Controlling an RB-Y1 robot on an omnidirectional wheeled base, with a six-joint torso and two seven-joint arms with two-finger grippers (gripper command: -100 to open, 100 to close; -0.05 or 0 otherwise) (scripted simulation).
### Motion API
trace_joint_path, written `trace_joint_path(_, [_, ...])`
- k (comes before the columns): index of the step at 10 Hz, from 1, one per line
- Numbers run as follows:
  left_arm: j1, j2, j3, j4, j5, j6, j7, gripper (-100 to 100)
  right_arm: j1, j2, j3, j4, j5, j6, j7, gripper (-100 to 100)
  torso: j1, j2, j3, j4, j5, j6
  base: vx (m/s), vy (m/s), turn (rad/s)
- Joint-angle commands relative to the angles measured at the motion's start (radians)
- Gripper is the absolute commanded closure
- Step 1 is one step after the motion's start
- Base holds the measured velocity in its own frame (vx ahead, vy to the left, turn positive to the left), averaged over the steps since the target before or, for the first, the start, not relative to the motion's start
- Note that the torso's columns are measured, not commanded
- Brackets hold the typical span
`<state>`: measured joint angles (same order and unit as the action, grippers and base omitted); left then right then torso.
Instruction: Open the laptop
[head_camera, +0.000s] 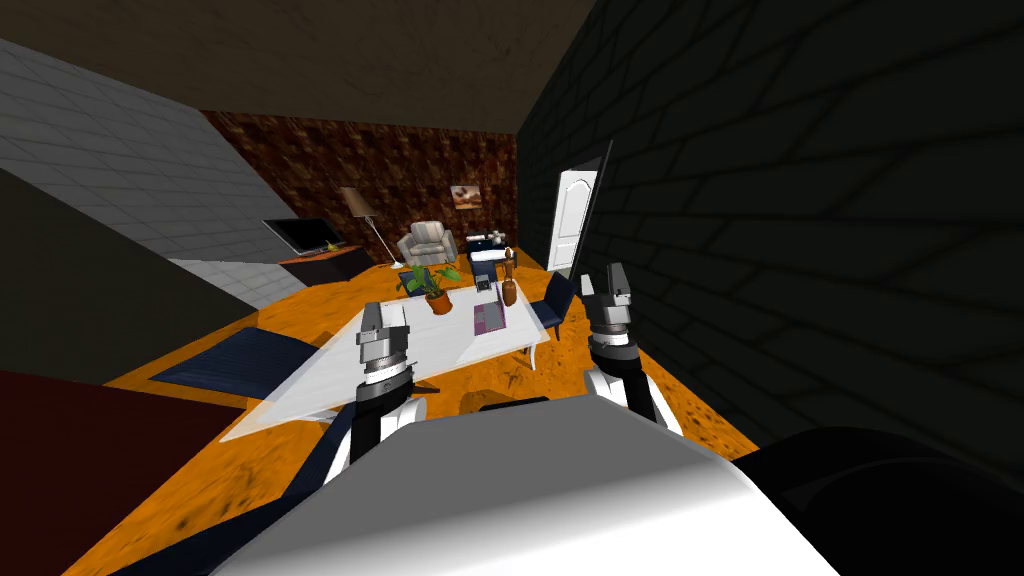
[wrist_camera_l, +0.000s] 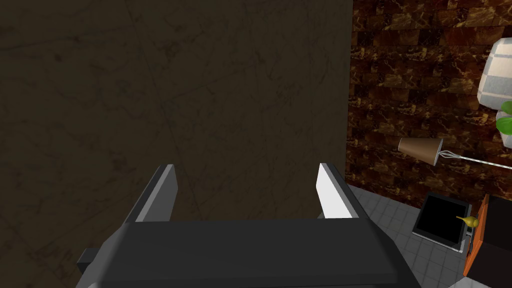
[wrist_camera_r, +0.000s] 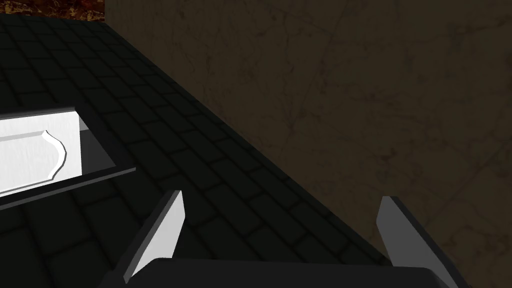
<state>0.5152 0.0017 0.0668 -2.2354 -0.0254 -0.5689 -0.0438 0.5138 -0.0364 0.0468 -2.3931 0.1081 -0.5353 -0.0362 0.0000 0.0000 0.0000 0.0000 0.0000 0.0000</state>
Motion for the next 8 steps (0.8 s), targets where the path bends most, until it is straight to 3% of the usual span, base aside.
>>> trace_joint_path(1, [0.000,0.000,0.000,0.000,0.000,0.000,0.000,0,0.000,0.000,0.000,0.000,0.000,0.000,0.000,0,0.000,0.040,-0.082,0.041,0.000,0.000,0.000,0.000,0.000])
trace_joint_path(8, [0.000,0.000,0.000,0.000,0.000,0.000,0.000,0,0.000,0.000,0.000,0.000,0.000,0.000,0.000,0,0.000,0.544,-1.087,0.544,0.000,0.000,0.000,0.000,0.000])
